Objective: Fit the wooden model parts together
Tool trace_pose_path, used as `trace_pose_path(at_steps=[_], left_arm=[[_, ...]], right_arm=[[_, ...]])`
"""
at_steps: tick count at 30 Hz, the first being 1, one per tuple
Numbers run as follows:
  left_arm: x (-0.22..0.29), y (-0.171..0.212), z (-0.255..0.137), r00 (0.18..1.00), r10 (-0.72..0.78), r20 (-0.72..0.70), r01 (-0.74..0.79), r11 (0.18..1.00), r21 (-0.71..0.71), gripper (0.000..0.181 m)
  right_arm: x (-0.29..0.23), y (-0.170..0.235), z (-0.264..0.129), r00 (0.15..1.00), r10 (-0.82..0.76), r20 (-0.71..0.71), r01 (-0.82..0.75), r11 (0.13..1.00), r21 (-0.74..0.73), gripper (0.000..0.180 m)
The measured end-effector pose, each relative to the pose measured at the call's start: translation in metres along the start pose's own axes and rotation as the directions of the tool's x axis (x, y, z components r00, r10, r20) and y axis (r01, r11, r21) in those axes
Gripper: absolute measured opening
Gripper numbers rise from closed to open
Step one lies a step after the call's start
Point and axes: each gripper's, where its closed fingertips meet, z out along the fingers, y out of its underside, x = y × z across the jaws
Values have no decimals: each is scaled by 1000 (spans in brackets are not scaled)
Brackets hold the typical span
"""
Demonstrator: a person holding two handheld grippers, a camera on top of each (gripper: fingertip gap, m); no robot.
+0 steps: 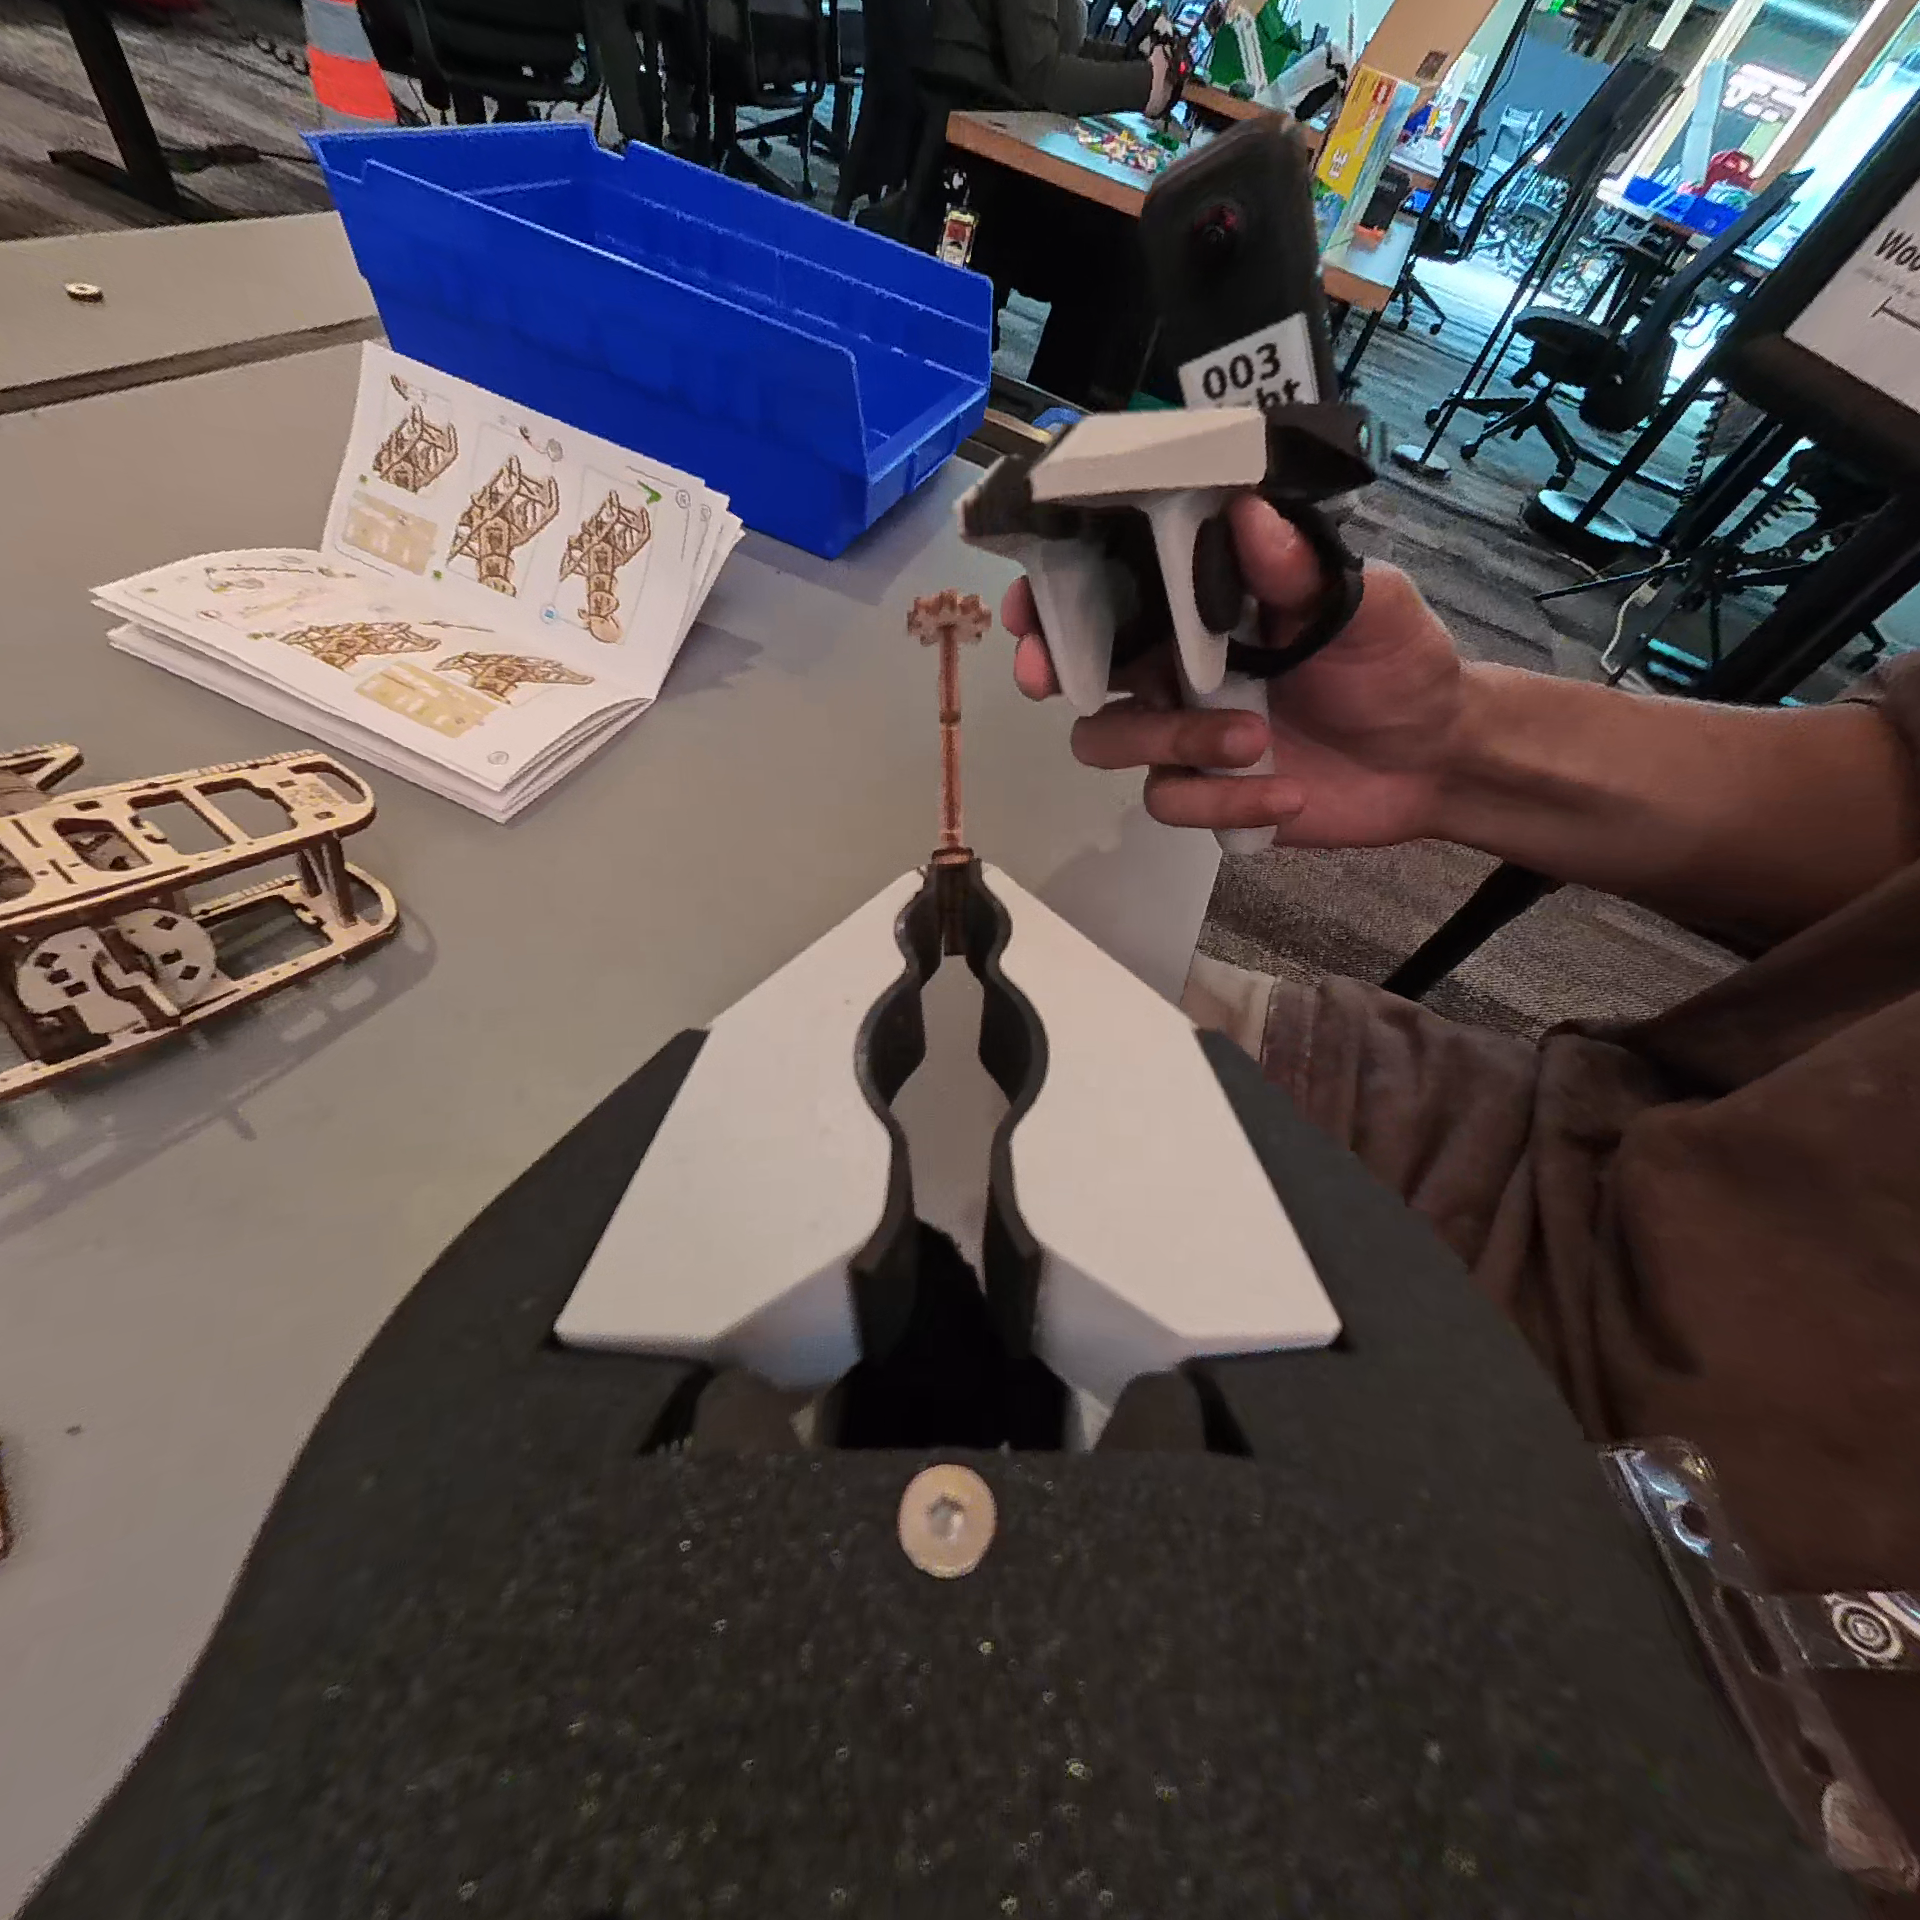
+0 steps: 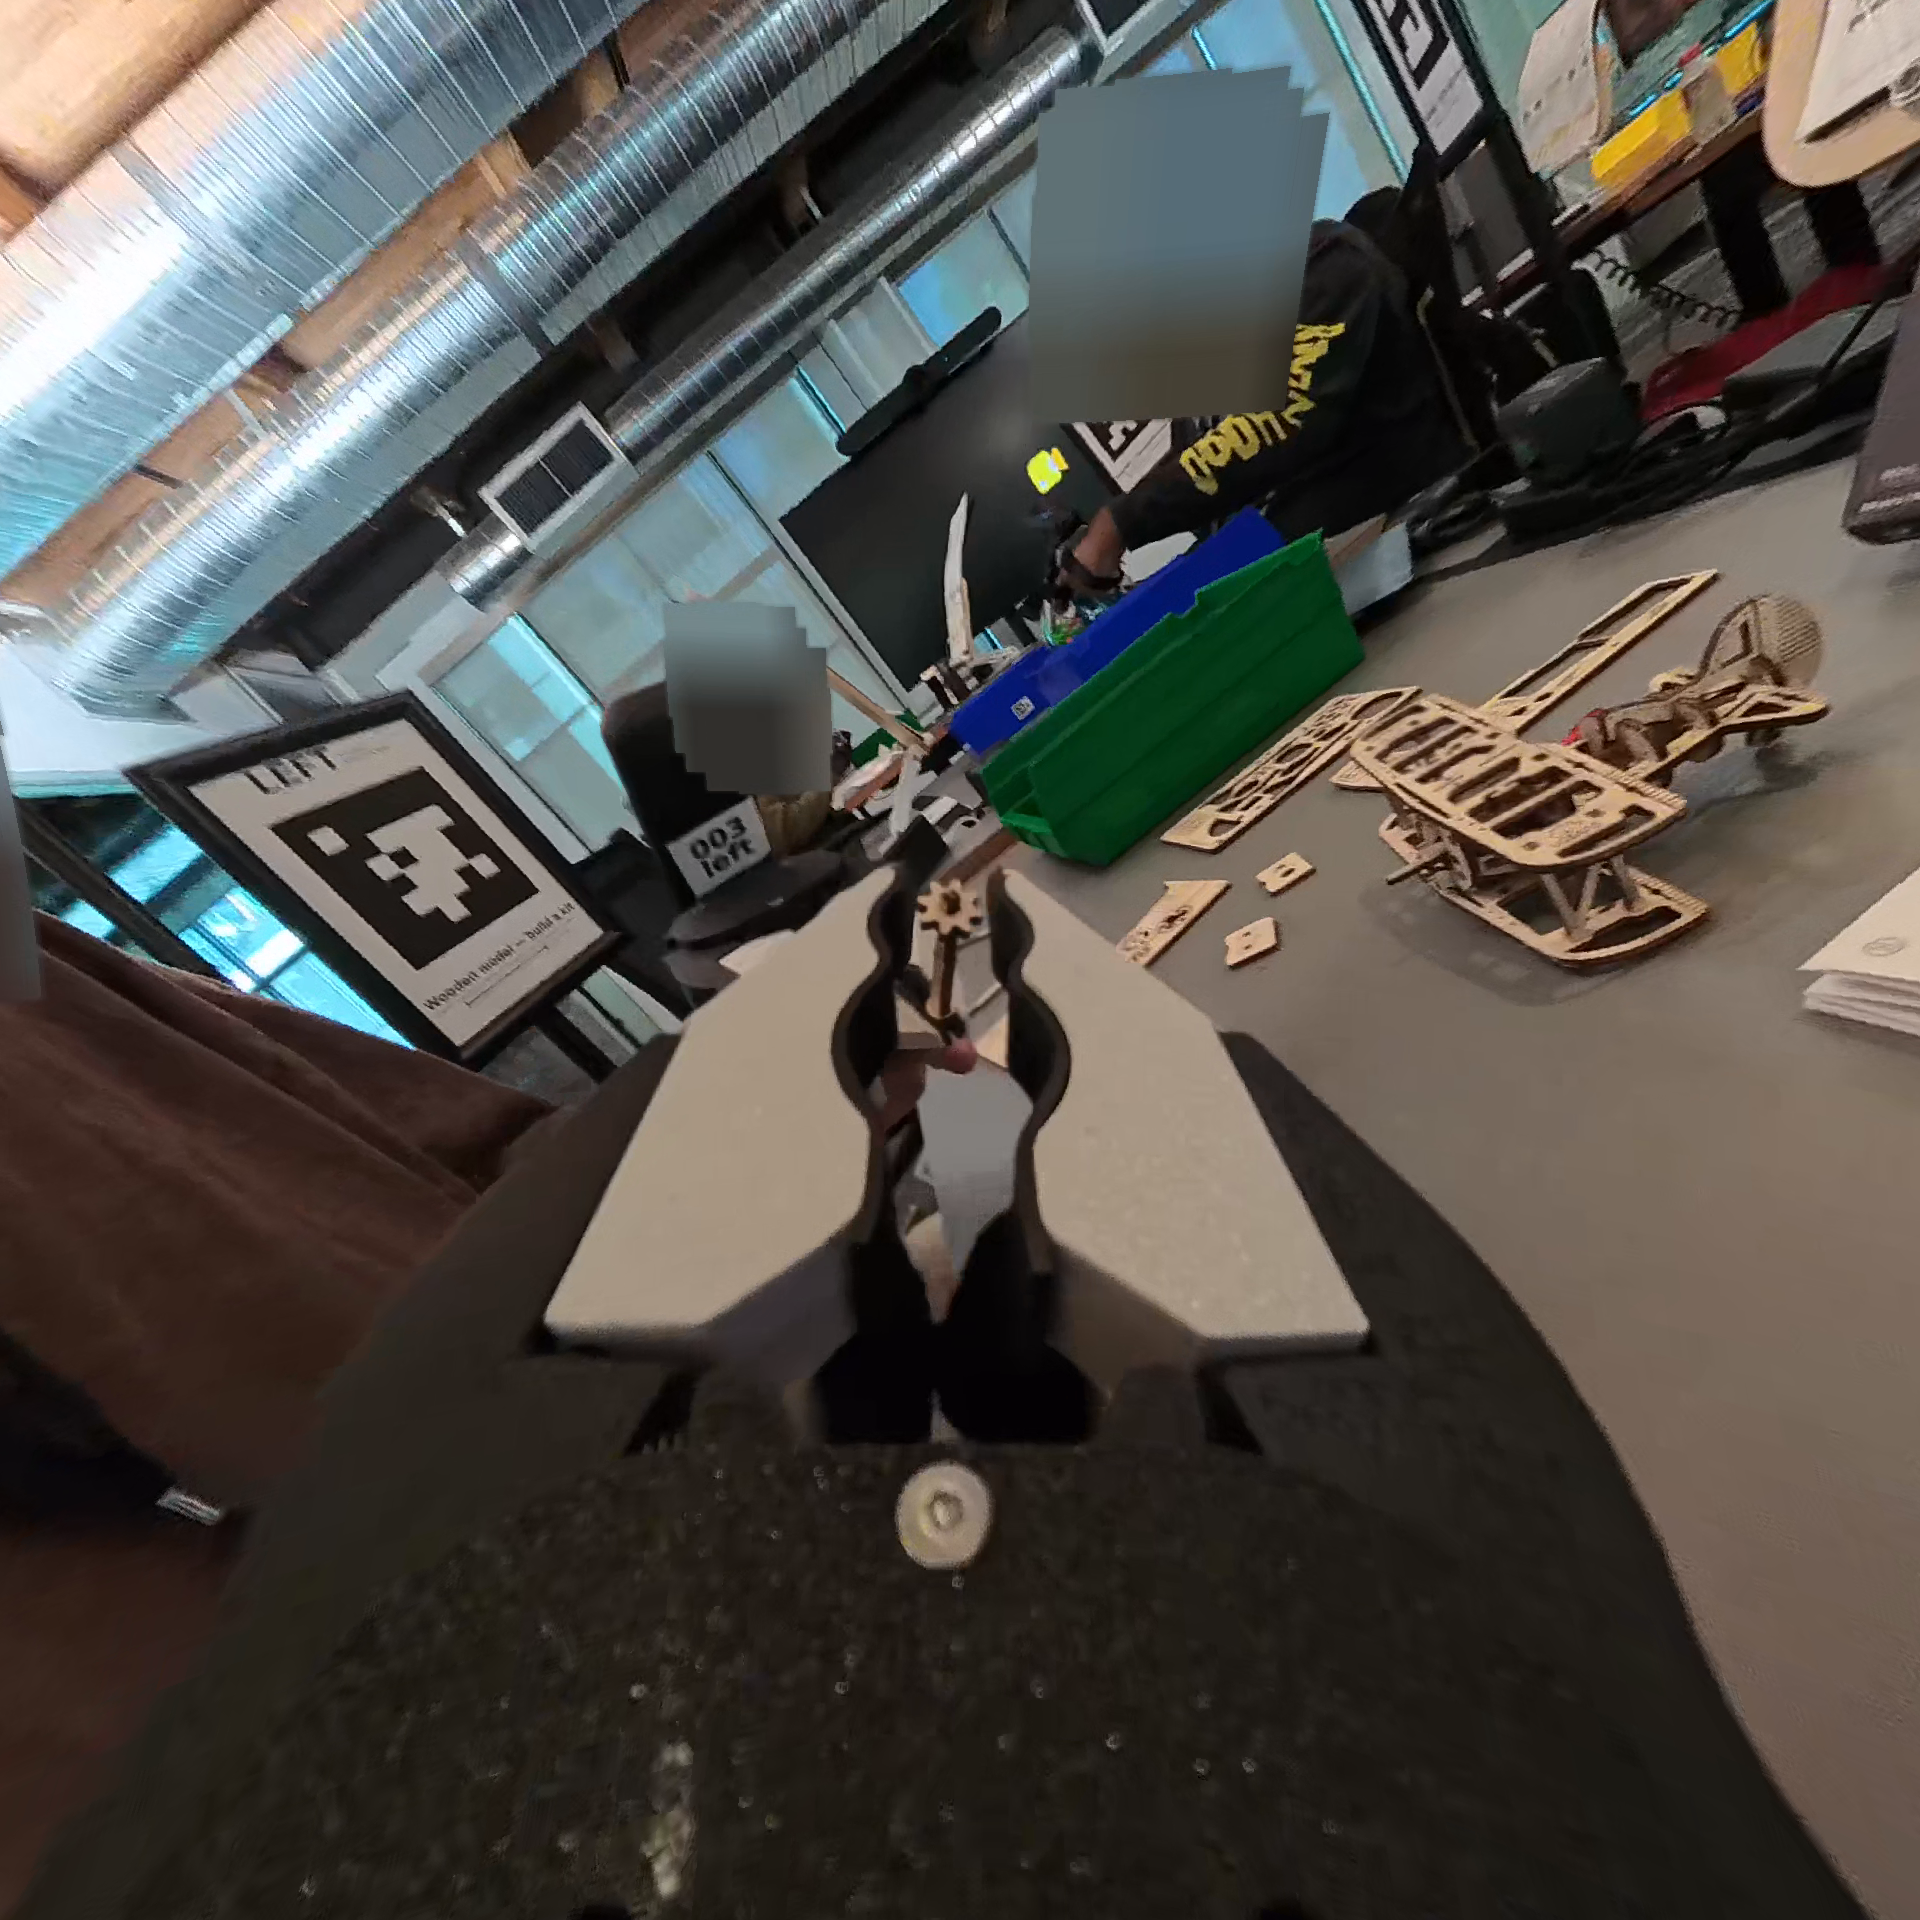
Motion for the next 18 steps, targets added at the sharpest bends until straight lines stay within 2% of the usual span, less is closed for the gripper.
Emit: trace_pose_path(at_steps=[3,13,18], left_arm=[[5,-2,1,1000,18,-19,-18,1000,9,1],[12,5,5,997,68,-26,-69,997,-39,1],[16,5,10,996,-30,-80,29,999,-25,1]], right_arm=[[-1,8,6,998,-49,-31,48,998,-48,12],[-5,23,9,1000,-12,26,15,993,-121,8],[-5,21,11,992,106,65,-106,994,-6,8]])
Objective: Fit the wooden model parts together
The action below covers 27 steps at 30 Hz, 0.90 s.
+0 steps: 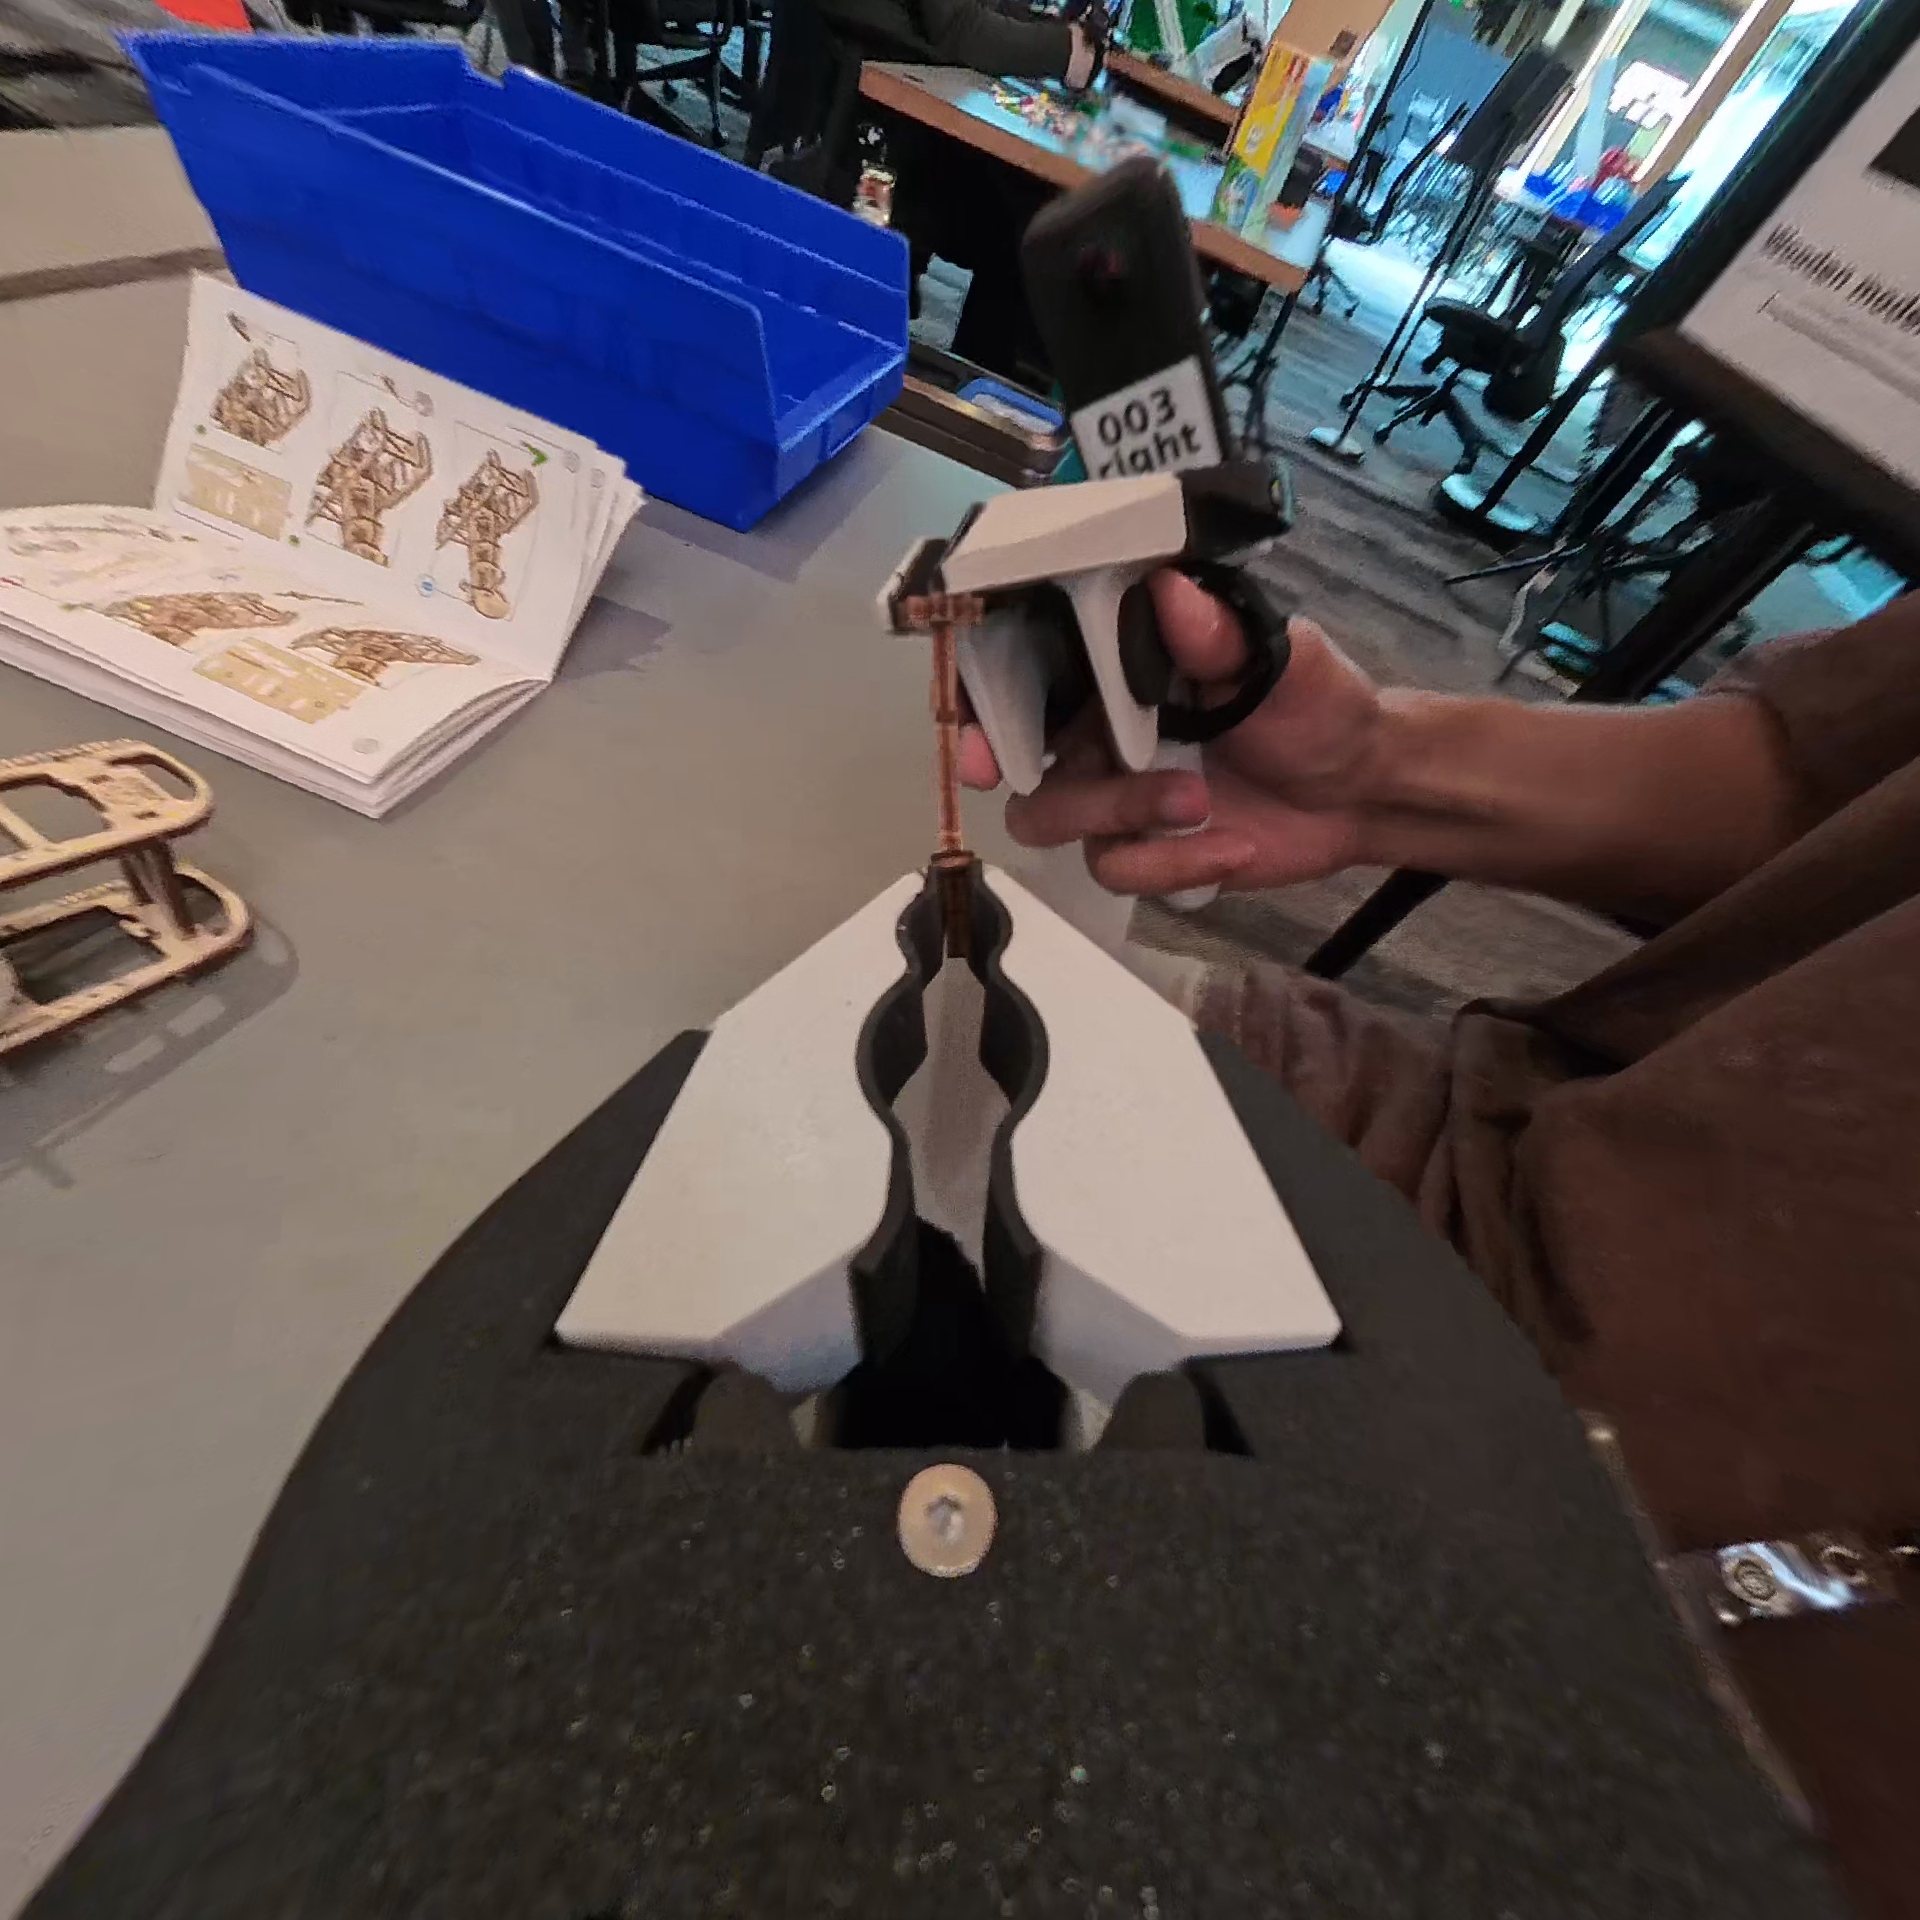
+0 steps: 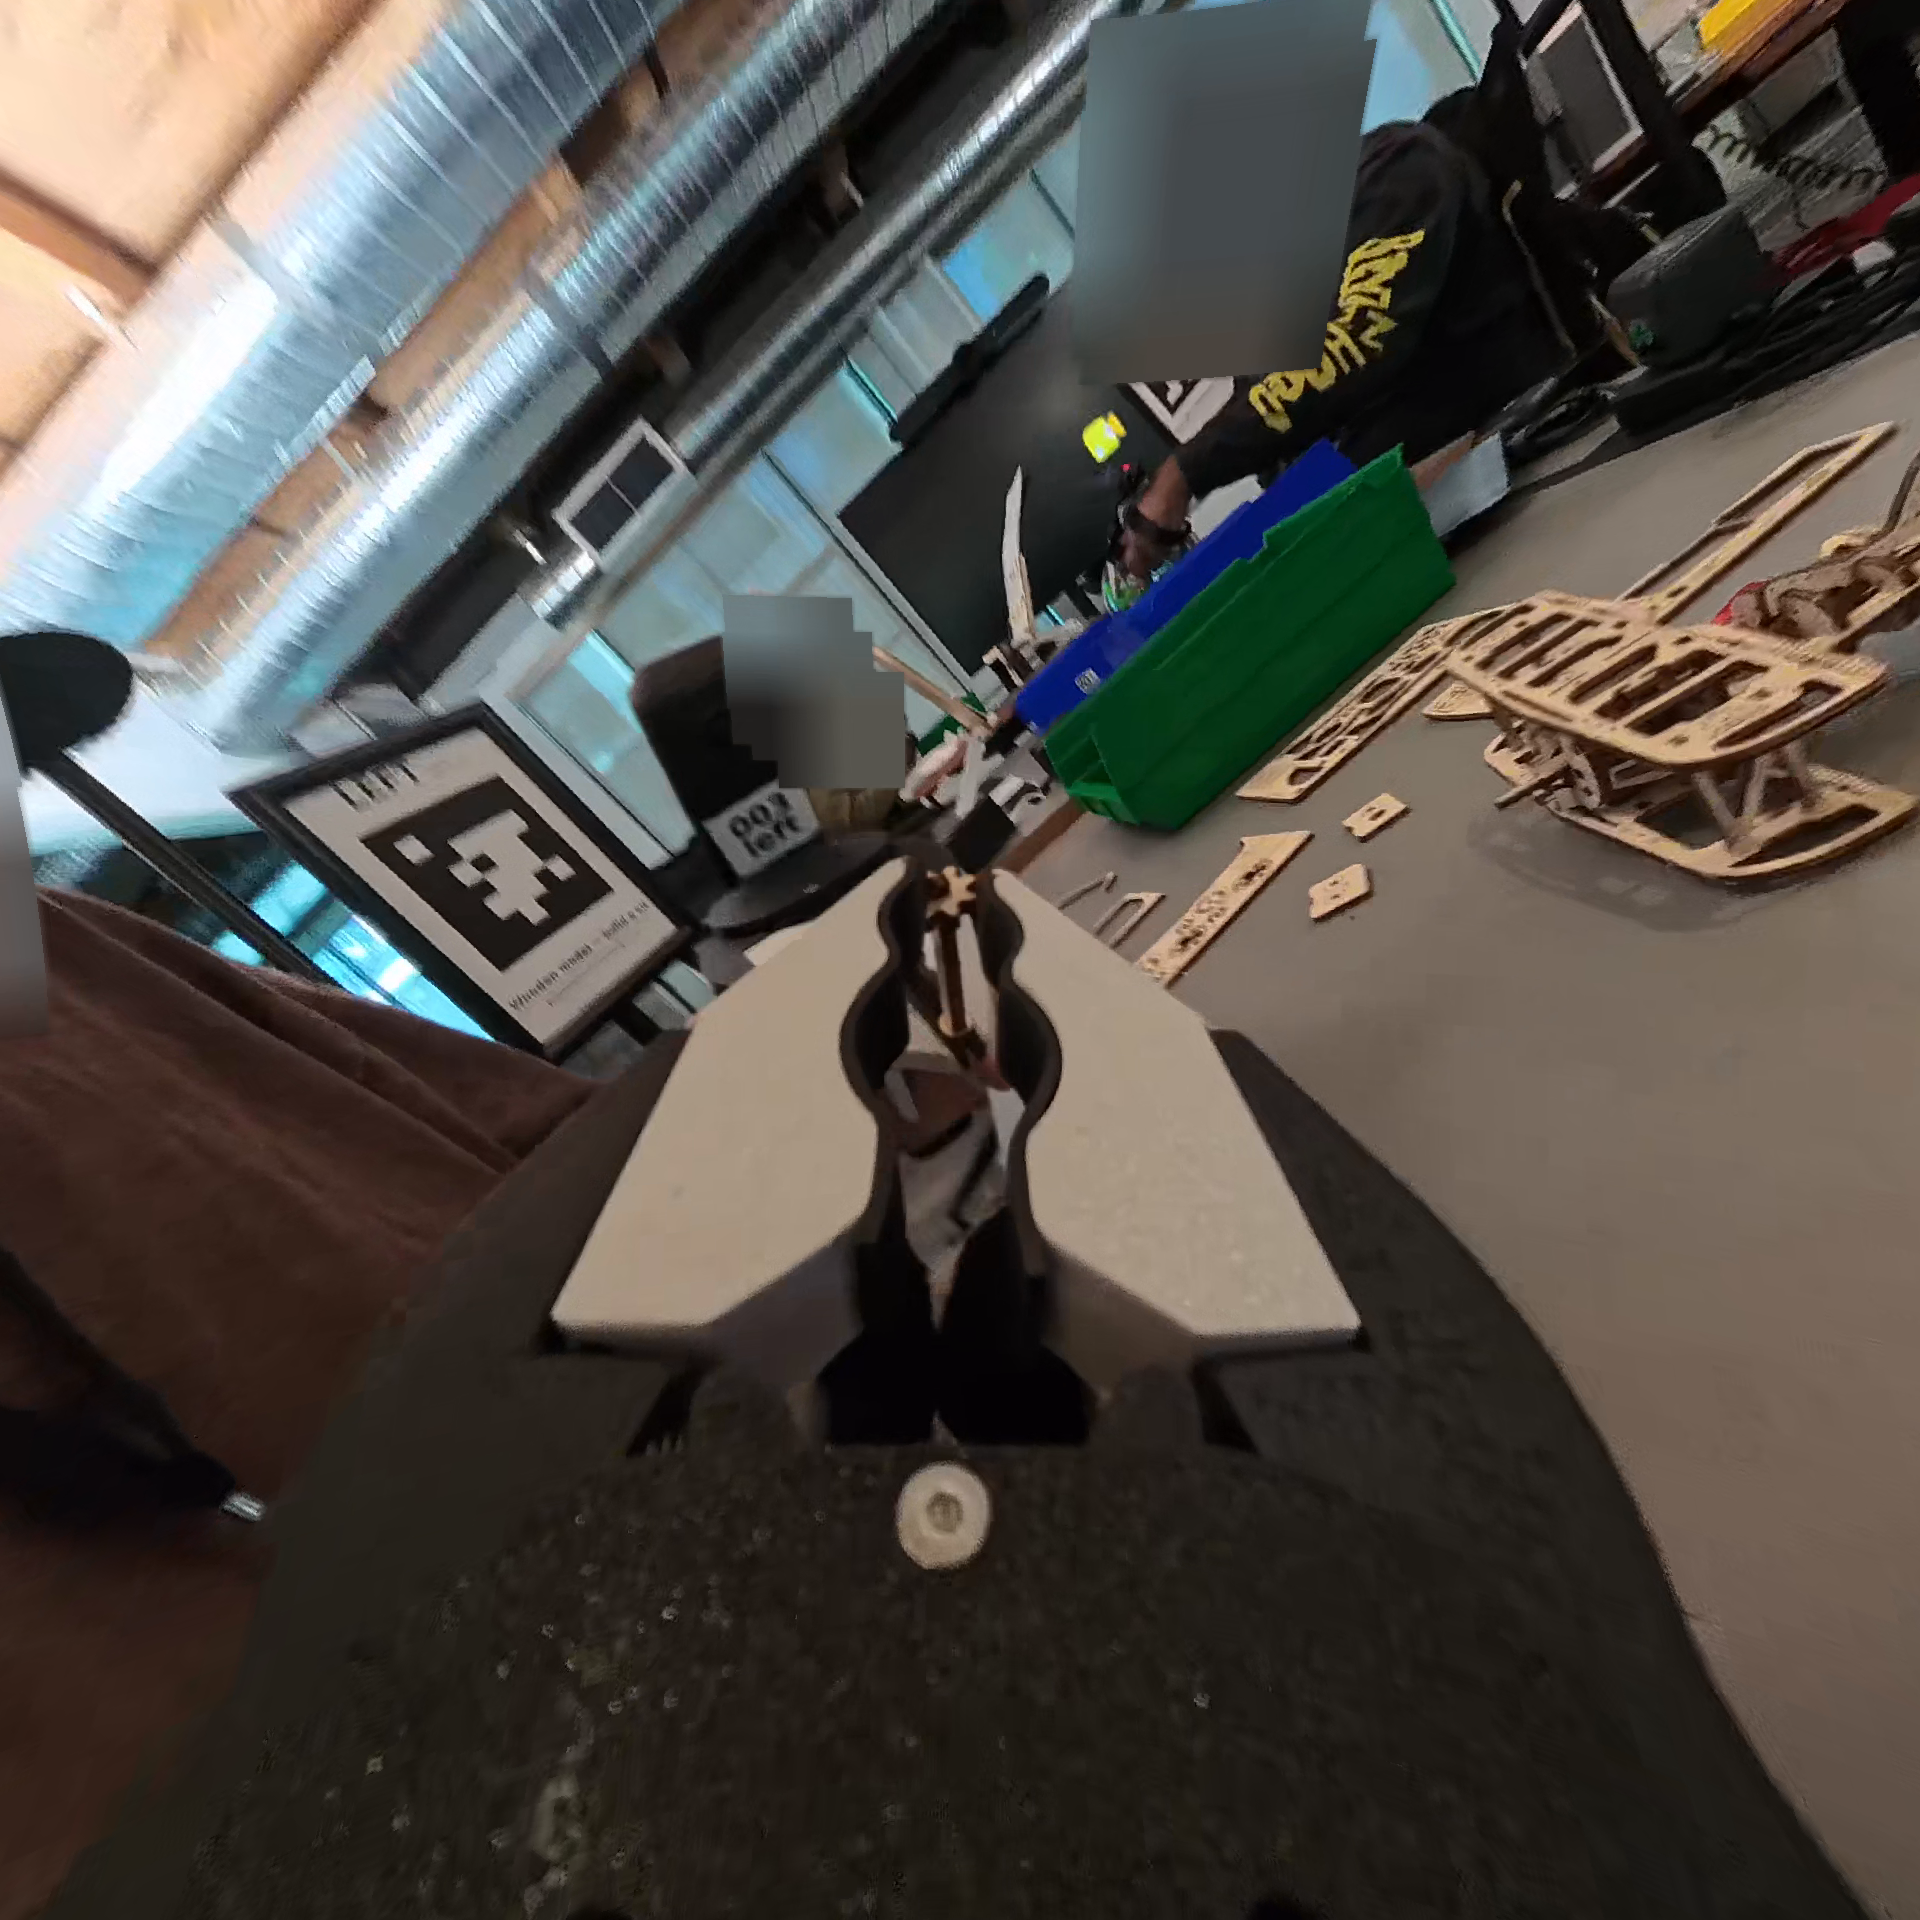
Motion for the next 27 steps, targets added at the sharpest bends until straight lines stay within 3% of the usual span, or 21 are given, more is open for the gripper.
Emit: trace_pose_path(at_steps=[3,12,27], left_arm=[[3,-3,1,996,-75,-55,77,997,32,1],[8,-5,2,950,-248,-188,264,962,65,0],[7,-3,6,939,-283,-195,301,951,72,0]], right_arm=[[-2,-1,3,996,74,48,-76,996,44,8],[-2,0,5,999,-43,-20,44,997,71,9],[4,4,8,1000,24,20,-25,998,59,9]])
